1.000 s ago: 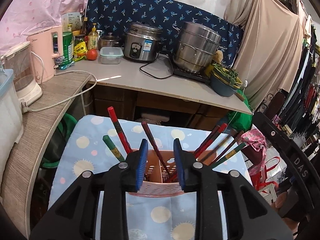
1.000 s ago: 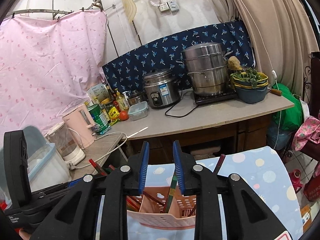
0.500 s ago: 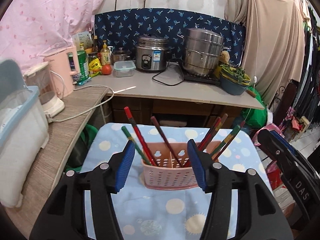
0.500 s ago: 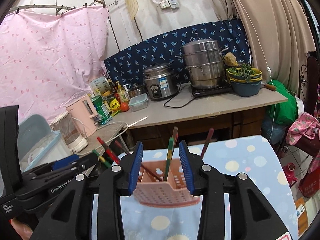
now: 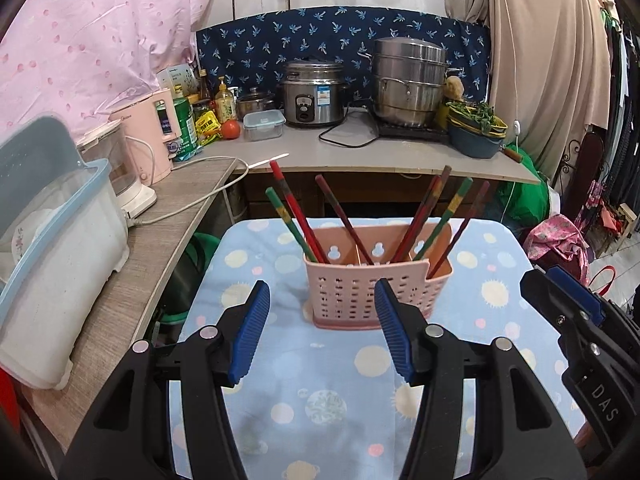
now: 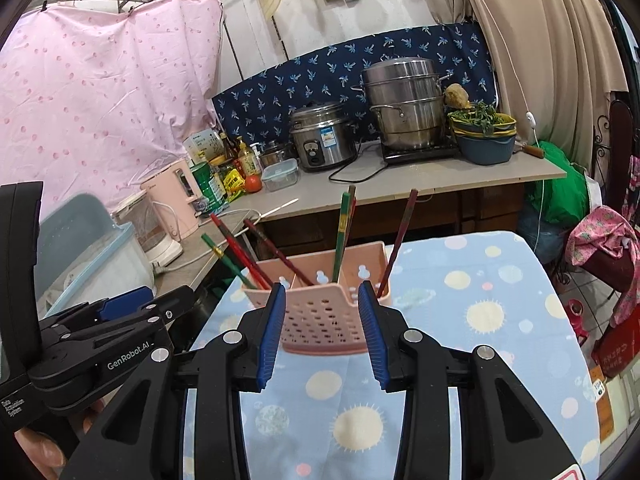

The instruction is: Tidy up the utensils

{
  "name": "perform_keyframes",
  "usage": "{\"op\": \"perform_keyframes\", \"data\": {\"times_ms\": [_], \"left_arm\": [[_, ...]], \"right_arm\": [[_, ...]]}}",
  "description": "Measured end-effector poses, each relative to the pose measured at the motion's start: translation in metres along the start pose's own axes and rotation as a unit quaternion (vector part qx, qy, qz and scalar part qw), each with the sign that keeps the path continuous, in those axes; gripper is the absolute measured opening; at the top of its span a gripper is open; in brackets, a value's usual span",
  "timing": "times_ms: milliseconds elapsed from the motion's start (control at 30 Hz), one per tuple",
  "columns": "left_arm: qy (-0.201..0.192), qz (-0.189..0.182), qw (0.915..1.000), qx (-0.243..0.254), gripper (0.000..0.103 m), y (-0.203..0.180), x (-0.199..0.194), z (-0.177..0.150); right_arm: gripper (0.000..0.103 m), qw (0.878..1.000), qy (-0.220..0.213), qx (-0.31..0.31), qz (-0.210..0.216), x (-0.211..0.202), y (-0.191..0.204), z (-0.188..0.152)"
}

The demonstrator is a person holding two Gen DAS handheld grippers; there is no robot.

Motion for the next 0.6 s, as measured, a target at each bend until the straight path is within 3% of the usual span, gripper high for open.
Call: {"op": "perform_keyframes", "data": {"times_ms": [600], "left_arm": [[0.038,0.003,0.9993,0.006,0.052,0.009,-0.018,-0.072]], "right_arm": [[0.037,0.998,0.036,-0.028,-0.036,-0.029,0.019,-0.063]]}}
Point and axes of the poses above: each gripper's, at about its wrist camera, not at the fingertips, and x roughly the way its jaws point, y to its left, z to its top, the point moved 5 cm from there along x, roughly the way its jaws point, and after that the axes turned 10 degrees about z, right-handed, at the moved point
